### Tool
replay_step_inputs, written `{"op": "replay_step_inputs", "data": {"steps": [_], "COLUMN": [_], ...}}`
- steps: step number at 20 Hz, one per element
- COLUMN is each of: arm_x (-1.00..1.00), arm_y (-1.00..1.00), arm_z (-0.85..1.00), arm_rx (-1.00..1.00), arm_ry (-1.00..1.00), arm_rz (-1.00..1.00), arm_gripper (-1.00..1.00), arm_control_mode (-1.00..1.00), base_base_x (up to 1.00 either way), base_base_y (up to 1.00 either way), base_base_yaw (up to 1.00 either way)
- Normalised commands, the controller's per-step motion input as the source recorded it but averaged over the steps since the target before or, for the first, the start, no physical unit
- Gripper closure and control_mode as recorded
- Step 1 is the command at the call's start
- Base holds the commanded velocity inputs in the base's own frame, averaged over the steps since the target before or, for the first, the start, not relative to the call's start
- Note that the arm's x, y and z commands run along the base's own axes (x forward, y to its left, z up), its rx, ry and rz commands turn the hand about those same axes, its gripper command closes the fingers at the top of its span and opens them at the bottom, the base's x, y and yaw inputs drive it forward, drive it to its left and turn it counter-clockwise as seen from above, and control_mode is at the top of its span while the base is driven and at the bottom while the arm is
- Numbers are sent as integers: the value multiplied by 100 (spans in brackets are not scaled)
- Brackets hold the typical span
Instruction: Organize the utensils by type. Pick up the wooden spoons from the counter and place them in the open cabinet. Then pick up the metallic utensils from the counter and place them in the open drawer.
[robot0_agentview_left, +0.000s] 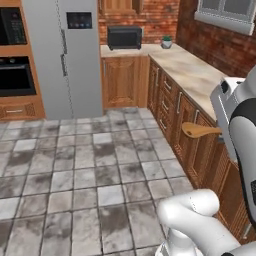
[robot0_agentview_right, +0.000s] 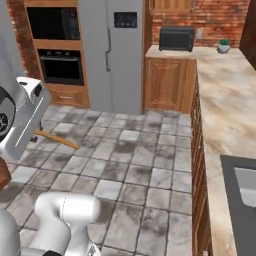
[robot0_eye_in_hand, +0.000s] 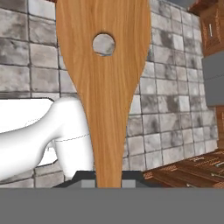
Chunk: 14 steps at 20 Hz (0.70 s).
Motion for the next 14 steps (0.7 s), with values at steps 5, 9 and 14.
{"op": "replay_step_inputs", "data": {"steps": [5,9,14], "arm_x": [0,0,0], "arm_y": [0,0,0], "arm_z": [0,0,0], "arm_rx": [0,0,0], "arm_ry": [0,0,0], "arm_rz": [0,0,0], "arm_gripper": [100,100,100], "arm_control_mode": [100,100,100], "base_base_x": [100,100,100], "base_base_y": [-40,-37,-39], "base_base_yaw": [-1,-1,-4]}}
